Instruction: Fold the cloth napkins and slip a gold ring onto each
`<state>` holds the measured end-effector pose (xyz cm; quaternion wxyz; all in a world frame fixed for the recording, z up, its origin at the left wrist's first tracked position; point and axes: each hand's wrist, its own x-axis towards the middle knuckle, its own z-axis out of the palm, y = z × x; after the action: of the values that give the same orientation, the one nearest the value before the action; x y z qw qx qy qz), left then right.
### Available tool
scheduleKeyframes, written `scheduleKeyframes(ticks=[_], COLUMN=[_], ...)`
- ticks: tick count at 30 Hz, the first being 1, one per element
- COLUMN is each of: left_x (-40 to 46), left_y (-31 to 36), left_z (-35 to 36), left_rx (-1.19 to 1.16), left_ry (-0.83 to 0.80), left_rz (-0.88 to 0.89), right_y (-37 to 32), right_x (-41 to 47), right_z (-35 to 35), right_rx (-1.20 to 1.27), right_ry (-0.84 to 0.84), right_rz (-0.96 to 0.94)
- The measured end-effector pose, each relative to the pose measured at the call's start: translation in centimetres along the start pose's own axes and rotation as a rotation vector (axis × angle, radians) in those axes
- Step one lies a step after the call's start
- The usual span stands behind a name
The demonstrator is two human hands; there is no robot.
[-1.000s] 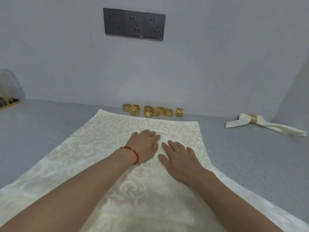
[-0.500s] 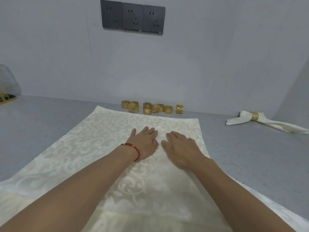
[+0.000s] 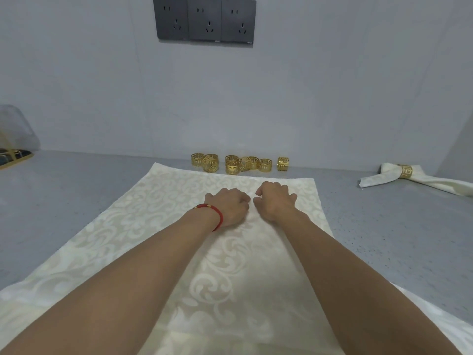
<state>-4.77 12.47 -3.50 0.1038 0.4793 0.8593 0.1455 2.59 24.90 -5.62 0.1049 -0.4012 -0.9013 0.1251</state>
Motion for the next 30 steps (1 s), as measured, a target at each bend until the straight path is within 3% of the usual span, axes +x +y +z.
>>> scheduleKeyframes(ticks=[4, 9, 16, 22, 25, 30], left_x=[1.2, 3.1, 3.5, 3.3, 3.4, 3.1], left_y=[-0.2, -1.3, -0.5, -0.3, -0.6, -1.1], left_z=[-0.8, 0.1, 0.3, 0.8, 1.3, 1.1], left_rx=[-0.151, -0.35, -0.172, -0.015, -0.001, 0.196], left_ry=[0.013, 0.156, 0.205, 0.275, 0.299, 0.328], left_rz=[-0.069, -0.082, -0.065, 0.001, 0.056, 0.24], right_y=[-0.4, 0.3, 1.4, 2.2, 2.4, 2.2], right_x=[0.7, -0.2, -1.6, -1.5, -1.7, -2.4], right_z=[0.0, -0.7, -1.5, -1.5, -1.3, -1.1], right_rx=[0.033, 0.095, 0.121, 0.299, 0.211, 0.054], right_ry=[0.021, 0.032, 0.016, 0.093, 0.036, 0.156], right_rz=[0.01, -0.13, -0.227, -0.148, -0.201, -0.289])
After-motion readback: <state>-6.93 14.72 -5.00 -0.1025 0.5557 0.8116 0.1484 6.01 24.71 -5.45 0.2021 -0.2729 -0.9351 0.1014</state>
